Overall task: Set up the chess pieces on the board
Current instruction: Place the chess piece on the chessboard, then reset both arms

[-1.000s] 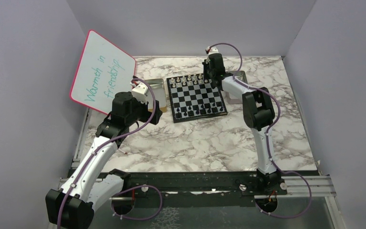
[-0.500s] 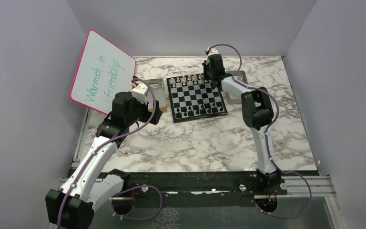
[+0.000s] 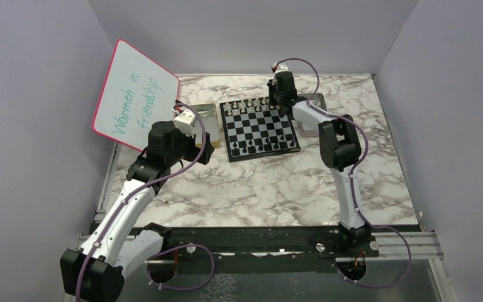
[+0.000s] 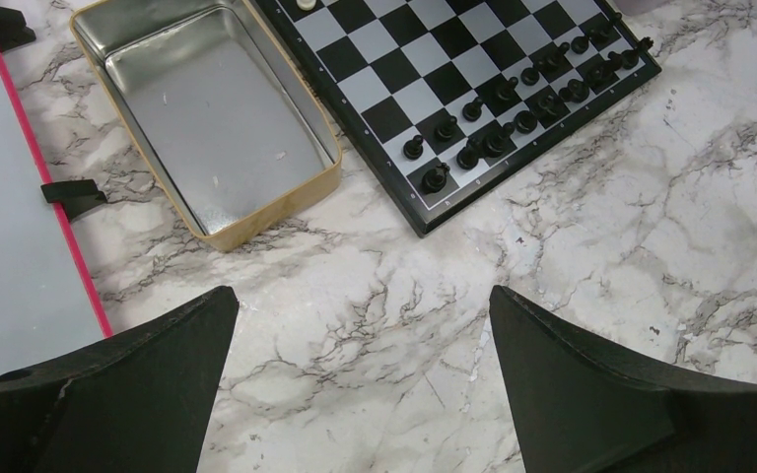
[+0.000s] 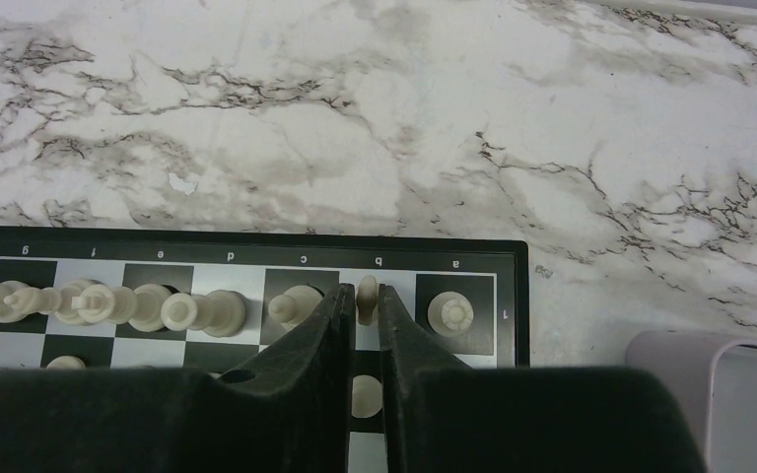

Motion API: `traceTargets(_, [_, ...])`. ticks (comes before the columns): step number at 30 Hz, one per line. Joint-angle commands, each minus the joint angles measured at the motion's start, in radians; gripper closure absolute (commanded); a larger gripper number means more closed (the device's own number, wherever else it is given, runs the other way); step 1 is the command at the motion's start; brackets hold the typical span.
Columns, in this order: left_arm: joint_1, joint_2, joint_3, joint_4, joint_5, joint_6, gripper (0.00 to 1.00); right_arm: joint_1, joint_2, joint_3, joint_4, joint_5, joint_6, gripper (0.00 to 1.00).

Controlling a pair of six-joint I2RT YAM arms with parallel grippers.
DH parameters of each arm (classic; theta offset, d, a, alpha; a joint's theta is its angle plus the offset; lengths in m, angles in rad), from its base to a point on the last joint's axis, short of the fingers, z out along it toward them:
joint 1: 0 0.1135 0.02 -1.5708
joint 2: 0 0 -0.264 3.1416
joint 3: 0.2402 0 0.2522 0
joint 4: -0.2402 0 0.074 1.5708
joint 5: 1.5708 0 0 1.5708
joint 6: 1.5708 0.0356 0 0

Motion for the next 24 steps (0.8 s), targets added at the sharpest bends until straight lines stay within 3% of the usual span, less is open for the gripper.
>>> traceTargets(1, [-0.001, -0.001, 0.004, 0.0, -0.009, 0.01, 0.01, -0.006, -0.021, 0.021, -0.021, 0.0, -0.001, 0.8])
traceTargets(6, [0.002, 0.002, 0.004, 0.0, -0.017, 0.012, 0.01, -0.007, -0.053, 0.039, -0.04, -0.004, -0.006, 0.74])
traceTargets(12, [0.002, 0.013, 0.002, 0.001, -0.02, 0.007, 0.01, -0.005, -0.165, 0.021, -0.093, -0.017, 0.007, 0.52])
traceTargets(17, [0.002, 0.04, 0.006, 0.024, 0.016, -0.028, 0.01, -0.005, -0.332, -0.151, -0.091, -0.059, 0.05, 0.32])
traceTargets(20, [0.002, 0.073, 0.036, 0.032, 0.043, -0.071, 0.01, -0.005, -0.453, -0.278, -0.092, -0.085, 0.063, 0.01])
traceTargets(24, [0.002, 0.109, 0.075, 0.04, 0.065, -0.13, 0.01, -0.005, -0.617, -0.417, -0.121, -0.11, 0.086, 0.0])
